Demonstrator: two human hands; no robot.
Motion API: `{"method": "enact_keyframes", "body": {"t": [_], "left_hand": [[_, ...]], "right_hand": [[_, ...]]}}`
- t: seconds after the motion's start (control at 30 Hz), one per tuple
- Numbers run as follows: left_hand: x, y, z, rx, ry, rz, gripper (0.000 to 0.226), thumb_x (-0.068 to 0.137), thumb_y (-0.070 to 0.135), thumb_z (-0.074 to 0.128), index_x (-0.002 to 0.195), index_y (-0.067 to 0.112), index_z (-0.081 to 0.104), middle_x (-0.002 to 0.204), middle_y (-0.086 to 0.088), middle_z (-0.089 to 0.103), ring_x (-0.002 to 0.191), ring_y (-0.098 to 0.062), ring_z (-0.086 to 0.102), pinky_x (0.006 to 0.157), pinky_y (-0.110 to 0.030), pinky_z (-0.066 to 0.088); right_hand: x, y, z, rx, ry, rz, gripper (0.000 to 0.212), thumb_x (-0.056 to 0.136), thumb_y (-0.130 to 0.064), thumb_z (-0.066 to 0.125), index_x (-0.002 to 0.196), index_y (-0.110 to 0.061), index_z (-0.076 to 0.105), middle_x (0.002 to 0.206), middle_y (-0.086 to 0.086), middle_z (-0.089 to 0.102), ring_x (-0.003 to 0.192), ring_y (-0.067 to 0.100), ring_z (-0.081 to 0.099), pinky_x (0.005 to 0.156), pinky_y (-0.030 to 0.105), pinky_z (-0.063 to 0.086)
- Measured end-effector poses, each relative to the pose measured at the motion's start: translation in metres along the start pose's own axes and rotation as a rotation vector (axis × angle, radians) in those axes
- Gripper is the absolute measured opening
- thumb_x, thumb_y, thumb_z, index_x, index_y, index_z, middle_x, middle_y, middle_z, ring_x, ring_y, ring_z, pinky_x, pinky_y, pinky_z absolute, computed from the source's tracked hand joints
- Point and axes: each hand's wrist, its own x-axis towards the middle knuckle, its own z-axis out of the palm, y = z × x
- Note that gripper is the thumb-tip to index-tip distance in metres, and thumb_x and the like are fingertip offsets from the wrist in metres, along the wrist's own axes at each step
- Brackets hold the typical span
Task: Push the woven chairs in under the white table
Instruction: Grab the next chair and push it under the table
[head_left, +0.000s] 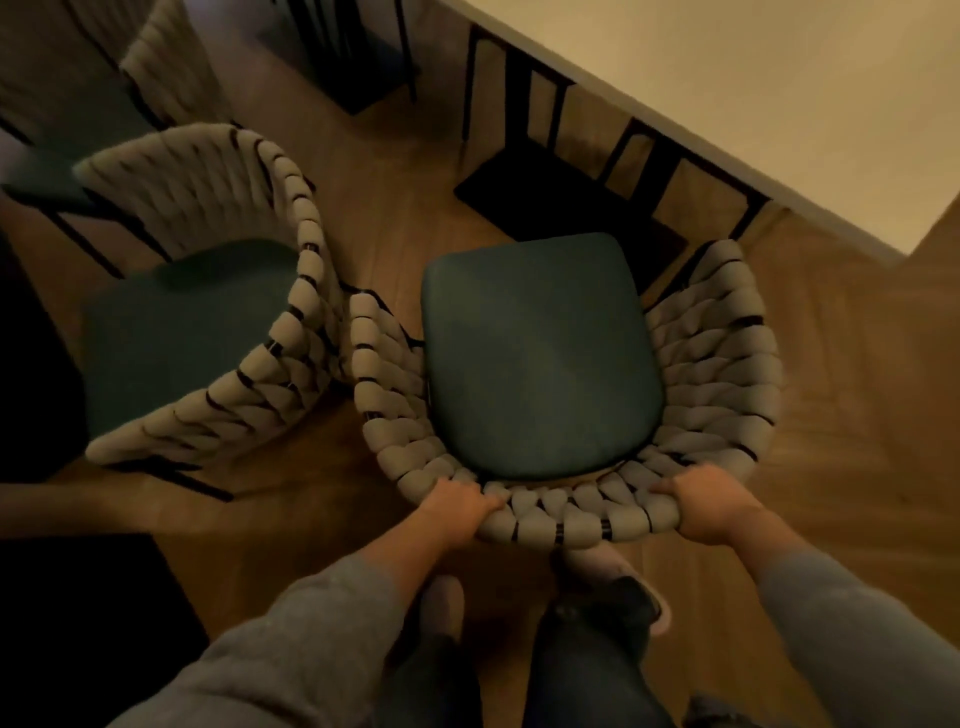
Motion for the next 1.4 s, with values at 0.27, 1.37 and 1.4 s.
{"method": "enact_keyframes", "body": {"t": [0.27,1.37,1.4], "left_hand": [[-0.032,-0.059,0.043,0.119,-0.083,0.106,0.058,0.098,0.022,0.050,0.150,0.023,0.027,0.144,-0.016,0.041,0.128,-0.033,0.045,0.106,-0.045,0.036],[0.097,-0.157,-0.158,0.587,-0.080,0.248,0.057,0.101,0.027,0.045,0.153,0.033,0.022,0.146,-0.013,0.041,0.121,-0.029,0.052,0.098,-0.039,0.043],[0.101,-0.162,-0.168,0.608,-0.078,0.256,0.056,0.101,0.027,0.045,0.152,0.032,0.023,0.144,-0.012,0.043,0.121,-0.029,0.053,0.097,-0.039,0.044]], "right_hand": [[-0.026,-0.107,0.045,0.182,0.066,0.102,0.045,0.084,-0.035,0.051,0.129,-0.037,0.054,0.114,-0.005,0.062,0.099,0.017,0.060,0.077,0.027,0.038],[0.068,-0.055,-0.041,0.488,0.174,0.254,0.038,0.085,-0.036,0.051,0.122,-0.034,0.053,0.114,-0.003,0.063,0.101,0.020,0.060,0.077,0.030,0.045],[0.074,-0.053,-0.044,0.507,0.178,0.265,0.038,0.084,-0.036,0.051,0.122,-0.034,0.054,0.113,-0.003,0.064,0.101,0.019,0.061,0.079,0.031,0.046]]}}
